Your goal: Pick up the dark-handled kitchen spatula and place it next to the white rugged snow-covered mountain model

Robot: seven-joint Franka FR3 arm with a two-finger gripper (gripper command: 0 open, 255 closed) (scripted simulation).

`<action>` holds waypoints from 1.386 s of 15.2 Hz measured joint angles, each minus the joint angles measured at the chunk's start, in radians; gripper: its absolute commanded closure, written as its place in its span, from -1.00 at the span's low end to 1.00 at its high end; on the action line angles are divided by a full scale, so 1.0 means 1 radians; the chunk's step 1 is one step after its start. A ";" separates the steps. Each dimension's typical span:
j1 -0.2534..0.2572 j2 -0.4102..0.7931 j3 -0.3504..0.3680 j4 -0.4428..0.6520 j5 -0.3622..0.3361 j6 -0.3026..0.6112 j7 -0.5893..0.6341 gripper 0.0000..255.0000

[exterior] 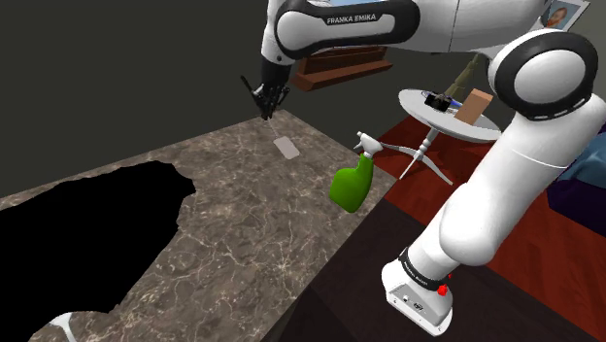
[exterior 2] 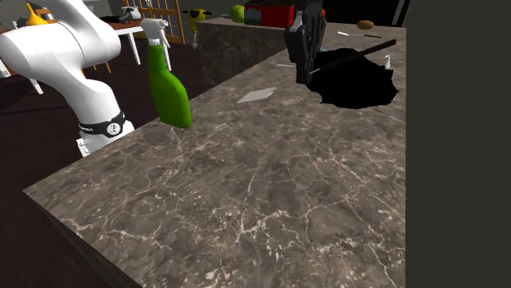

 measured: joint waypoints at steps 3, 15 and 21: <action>0.023 -0.084 0.022 -0.092 0.010 0.009 0.041 1.00; 0.128 -0.388 0.132 -0.406 0.087 0.024 0.216 1.00; 0.138 -0.389 0.147 -0.472 0.093 0.089 0.235 1.00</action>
